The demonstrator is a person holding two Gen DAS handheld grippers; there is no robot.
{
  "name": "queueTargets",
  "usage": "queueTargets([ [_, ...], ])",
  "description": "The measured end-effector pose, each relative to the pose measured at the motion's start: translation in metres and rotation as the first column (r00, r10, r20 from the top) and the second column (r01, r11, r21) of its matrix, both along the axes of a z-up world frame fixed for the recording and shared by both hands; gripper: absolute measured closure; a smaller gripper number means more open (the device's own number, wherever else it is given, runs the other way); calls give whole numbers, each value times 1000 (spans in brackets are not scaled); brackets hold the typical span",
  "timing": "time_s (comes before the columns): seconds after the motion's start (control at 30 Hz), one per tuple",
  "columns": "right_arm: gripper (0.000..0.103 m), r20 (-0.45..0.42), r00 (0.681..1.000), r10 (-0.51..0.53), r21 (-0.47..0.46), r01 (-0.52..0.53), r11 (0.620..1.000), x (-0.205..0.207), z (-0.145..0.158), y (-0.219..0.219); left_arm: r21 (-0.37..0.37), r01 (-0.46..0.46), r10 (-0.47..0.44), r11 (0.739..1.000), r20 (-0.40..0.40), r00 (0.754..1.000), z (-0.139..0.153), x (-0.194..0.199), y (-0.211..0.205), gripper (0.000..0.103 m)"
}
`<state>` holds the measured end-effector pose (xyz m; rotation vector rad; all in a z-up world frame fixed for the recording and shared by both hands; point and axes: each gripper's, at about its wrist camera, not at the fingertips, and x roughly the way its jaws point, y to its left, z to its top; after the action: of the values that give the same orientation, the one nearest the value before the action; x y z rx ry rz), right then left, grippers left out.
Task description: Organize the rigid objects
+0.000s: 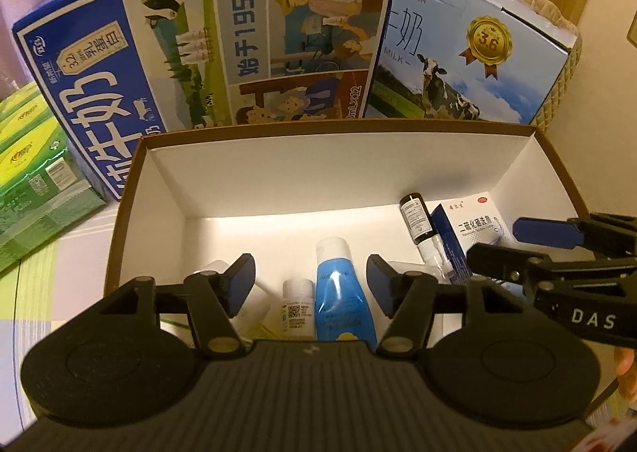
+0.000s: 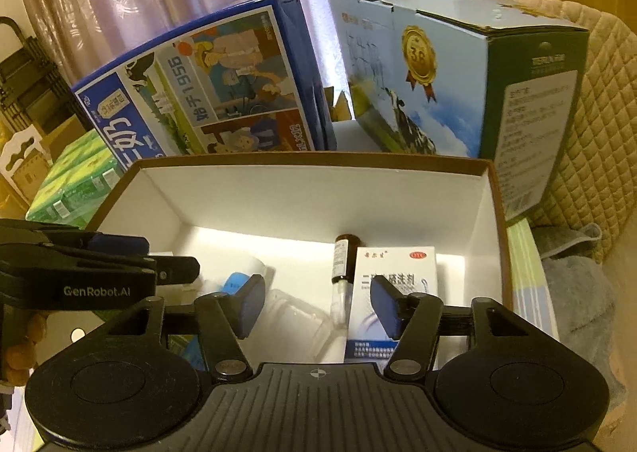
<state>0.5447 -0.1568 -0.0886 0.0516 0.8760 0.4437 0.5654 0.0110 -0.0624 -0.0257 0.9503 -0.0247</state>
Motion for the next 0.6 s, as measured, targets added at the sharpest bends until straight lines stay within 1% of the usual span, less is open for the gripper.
queueTargets([
  [0.17,42,0,1000,-9,3,9,1000,-12,6,-4,7,5,-5,1000,15,1000,9,-10,-4,43],
  [0.23,40,5,1000,-15,7,15,1000,-18,10,-6,8,5,-5,1000,23,1000,14,-15,-5,40],
  [0.37,36,2,999,-33,27,33,999,-30,19,-12,10,5,-5,1000,45,999,23,-27,-8,39],
  [0.43,35,10,999,-43,31,43,999,-38,24,-15,8,2,-2,1000,56,998,27,-35,-9,37],
  [0.5,34,17,998,-55,38,54,998,-46,29,-18,8,-5,4,1000,70,998,32,-43,-9,34],
  [0.6,33,26,997,-67,52,65,997,-59,36,-23,5,-8,8,1000,91,996,40,-57,-10,34],
])
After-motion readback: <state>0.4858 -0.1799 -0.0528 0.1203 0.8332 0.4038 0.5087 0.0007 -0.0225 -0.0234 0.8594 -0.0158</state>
